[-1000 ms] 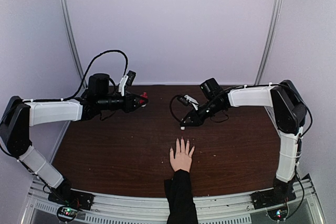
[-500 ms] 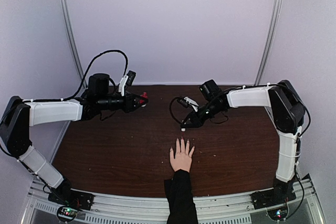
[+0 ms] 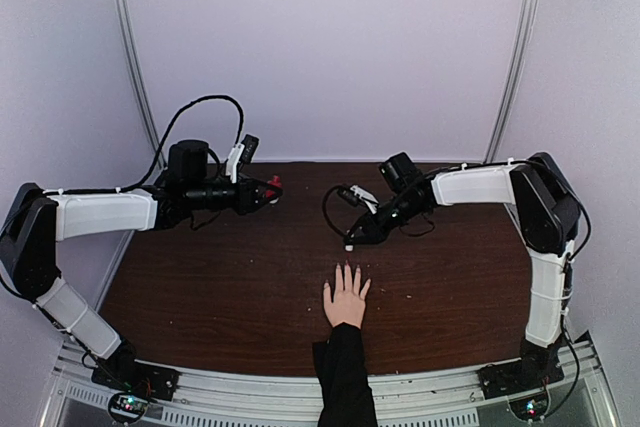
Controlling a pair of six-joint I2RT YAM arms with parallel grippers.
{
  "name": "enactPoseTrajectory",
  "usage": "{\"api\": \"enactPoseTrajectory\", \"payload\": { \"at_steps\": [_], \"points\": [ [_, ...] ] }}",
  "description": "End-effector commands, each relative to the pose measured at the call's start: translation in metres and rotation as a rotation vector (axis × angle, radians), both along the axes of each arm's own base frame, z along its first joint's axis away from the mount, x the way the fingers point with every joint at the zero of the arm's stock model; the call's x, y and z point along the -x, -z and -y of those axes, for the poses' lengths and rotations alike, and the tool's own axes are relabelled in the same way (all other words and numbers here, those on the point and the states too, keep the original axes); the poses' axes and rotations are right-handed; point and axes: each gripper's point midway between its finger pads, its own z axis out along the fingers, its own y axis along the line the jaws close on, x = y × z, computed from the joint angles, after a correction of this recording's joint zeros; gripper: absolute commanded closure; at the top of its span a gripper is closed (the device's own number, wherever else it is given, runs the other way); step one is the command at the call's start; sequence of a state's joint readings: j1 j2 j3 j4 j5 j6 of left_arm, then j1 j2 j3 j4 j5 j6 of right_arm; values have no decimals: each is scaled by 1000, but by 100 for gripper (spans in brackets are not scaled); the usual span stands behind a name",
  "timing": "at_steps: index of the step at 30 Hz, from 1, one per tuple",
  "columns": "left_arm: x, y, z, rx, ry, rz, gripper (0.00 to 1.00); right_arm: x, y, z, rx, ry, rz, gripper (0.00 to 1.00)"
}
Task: Paint the nails
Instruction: Paint the hand on the nail.
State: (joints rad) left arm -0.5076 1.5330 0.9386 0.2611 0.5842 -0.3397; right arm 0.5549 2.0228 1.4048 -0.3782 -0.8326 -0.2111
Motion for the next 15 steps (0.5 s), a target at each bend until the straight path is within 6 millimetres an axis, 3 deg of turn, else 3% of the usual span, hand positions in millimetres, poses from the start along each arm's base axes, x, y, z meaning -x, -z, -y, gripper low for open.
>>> {"api": "enactPoseTrajectory", "payload": {
  "at_steps": [1,15],
  "points": [
    [-1,-18,2,33,3,64,100,0,7,-1,10,-4,-10,100],
    [-2,-18,2,35,4,64,100,0,4,-4,-3,-9,-8,100]
  ]
}}
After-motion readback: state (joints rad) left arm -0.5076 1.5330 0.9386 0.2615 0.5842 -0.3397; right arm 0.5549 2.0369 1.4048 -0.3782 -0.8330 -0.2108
